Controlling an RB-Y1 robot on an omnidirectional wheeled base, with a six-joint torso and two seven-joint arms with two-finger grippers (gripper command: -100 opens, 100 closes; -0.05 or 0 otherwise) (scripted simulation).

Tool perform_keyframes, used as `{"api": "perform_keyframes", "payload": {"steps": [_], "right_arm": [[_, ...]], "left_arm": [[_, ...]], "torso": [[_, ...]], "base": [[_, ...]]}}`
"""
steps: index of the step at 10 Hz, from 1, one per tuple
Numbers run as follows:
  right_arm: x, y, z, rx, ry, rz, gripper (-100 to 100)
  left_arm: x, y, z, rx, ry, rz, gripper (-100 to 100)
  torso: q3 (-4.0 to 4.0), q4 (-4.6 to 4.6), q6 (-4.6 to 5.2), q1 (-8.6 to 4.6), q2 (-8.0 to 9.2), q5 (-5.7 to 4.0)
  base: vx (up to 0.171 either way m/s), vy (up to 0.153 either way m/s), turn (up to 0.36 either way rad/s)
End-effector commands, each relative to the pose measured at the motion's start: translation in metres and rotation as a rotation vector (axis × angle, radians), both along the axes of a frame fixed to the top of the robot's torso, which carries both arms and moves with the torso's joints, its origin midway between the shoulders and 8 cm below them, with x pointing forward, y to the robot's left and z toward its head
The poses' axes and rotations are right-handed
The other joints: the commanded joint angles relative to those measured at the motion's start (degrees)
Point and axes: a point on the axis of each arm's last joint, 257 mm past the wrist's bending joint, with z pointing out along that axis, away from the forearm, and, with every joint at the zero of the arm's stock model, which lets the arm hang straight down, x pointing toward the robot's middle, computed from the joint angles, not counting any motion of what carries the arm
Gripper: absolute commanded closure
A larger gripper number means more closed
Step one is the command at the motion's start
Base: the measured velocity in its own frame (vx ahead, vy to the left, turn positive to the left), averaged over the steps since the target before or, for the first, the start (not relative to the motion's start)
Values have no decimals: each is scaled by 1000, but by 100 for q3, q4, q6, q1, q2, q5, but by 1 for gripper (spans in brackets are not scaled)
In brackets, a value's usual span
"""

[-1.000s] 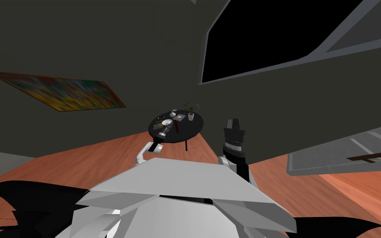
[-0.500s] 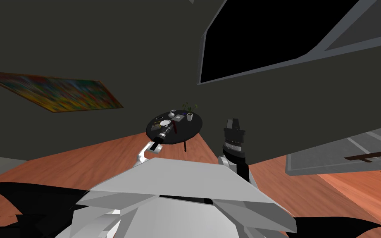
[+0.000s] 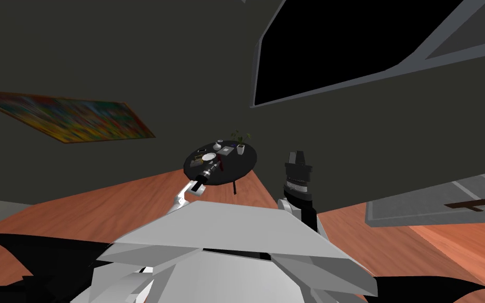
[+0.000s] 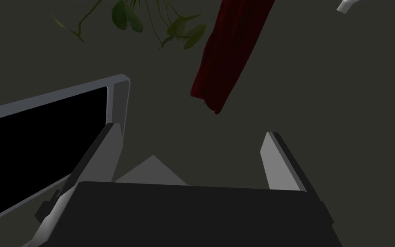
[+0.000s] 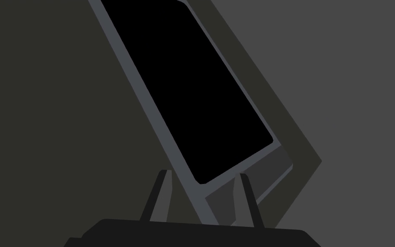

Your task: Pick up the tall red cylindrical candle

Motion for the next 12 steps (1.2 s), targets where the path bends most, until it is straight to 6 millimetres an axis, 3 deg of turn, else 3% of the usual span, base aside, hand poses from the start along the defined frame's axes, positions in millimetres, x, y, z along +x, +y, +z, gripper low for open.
{"api": "perform_keyframes", "payload": {"steps": [1, 12], "right_arm": [[0, 0, 0, 0, 0, 0, 0], [0, 0, 0, 0, 0, 0, 0]], "left_arm": [[3, 6, -16, 37, 33, 8, -100], [1, 61, -104, 284, 224, 42, -100]], "torso": [[0, 0, 0, 0, 0, 0], [0, 0, 0, 2, 1, 0]], "base": [[47, -33, 17], [54, -49, 15]]}}
